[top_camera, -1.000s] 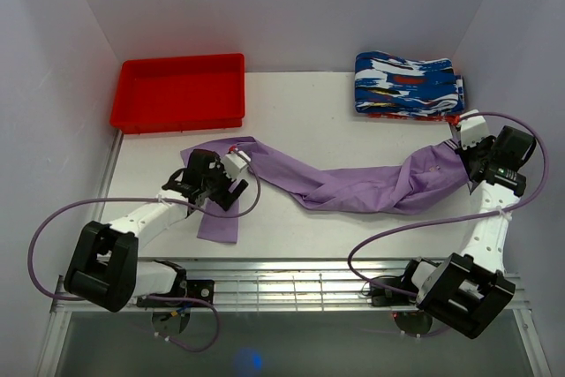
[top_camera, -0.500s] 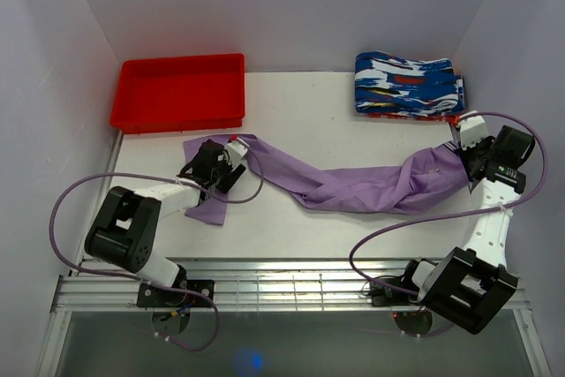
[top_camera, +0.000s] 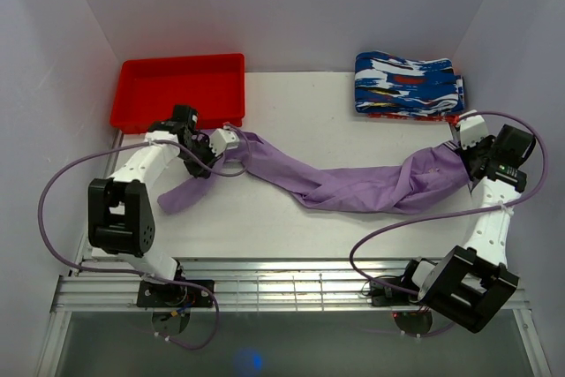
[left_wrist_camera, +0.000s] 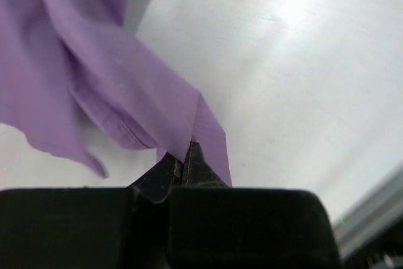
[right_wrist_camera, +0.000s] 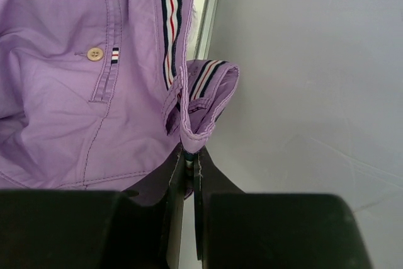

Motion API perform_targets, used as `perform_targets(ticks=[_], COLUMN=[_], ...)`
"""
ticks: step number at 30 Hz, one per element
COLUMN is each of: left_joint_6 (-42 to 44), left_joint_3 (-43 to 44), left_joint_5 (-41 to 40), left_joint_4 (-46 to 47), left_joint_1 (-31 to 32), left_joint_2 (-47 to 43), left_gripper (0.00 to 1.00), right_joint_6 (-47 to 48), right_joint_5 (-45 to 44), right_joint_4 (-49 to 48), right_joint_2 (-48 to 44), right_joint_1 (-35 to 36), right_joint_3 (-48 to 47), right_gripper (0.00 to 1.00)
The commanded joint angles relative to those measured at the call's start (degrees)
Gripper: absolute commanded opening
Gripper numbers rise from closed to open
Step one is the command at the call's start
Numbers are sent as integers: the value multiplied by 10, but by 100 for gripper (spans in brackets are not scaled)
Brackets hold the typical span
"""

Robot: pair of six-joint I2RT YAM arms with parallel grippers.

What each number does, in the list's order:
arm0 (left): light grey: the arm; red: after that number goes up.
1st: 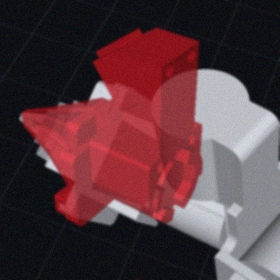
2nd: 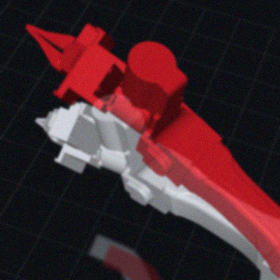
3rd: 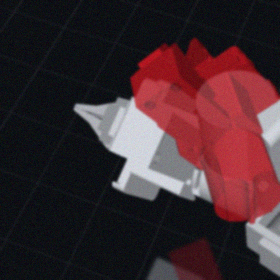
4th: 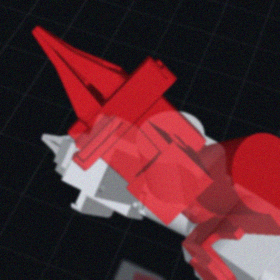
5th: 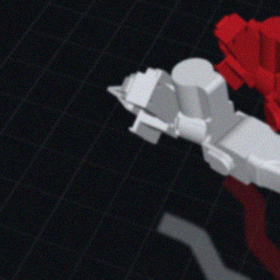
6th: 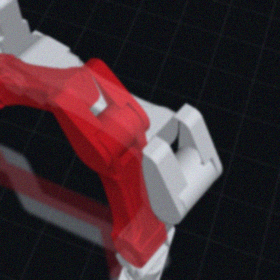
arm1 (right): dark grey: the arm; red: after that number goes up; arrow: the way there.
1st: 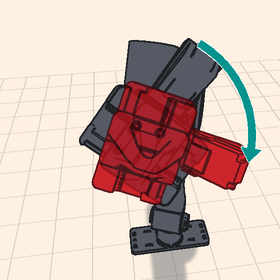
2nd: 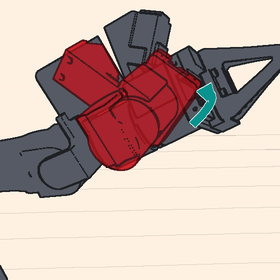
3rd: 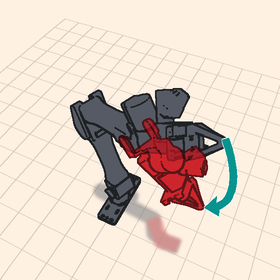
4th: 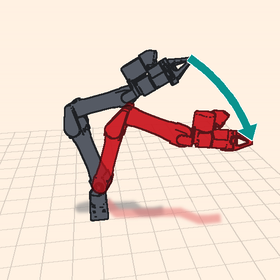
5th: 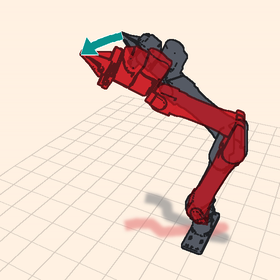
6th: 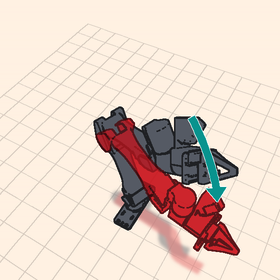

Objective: Fold and stack the trousers
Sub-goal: Flatten the trousers out

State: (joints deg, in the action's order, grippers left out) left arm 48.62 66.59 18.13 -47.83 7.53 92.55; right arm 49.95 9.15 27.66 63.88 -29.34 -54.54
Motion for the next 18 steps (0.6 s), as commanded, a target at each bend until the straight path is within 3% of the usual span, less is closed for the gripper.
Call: perform_targets(ticks=[1, 2, 7, 9, 14, 15, 18], left_joint_6=[154, 164, 179, 158, 60, 41, 11], left_joint_3=[74, 86, 80, 106, 306, 339, 427], left_joint_5=[138, 160, 161, 189, 261, 265, 237], left_joint_4=[-282, -327, -325, -326, -319, -317, -325], left_joint_1=[-1, -5, -28, -78, -244, -286, -331], left_joint_2=[-71, -72, -90, -37, 180, 208, 288], left_gripper=[0, 0, 0, 0, 0, 0, 0], right_joint_6=[9, 10, 12, 11, 15, 20, 30], right_joint_5=[3, 3, 2, 2, -4, 1, 44], right_joint_4=[-28, -31, -59, -96, -150, -164, -167], right_joint_2=[1, 1, 16, 26, 51, 53, 47], right_joint_1=[-9, -12, -26, -38, -56, -60, -82], right_joint_3=[-26, -26, -28, -24, -21, -15, -5], right_gripper=[8, 8, 8, 8, 8, 8, 8])
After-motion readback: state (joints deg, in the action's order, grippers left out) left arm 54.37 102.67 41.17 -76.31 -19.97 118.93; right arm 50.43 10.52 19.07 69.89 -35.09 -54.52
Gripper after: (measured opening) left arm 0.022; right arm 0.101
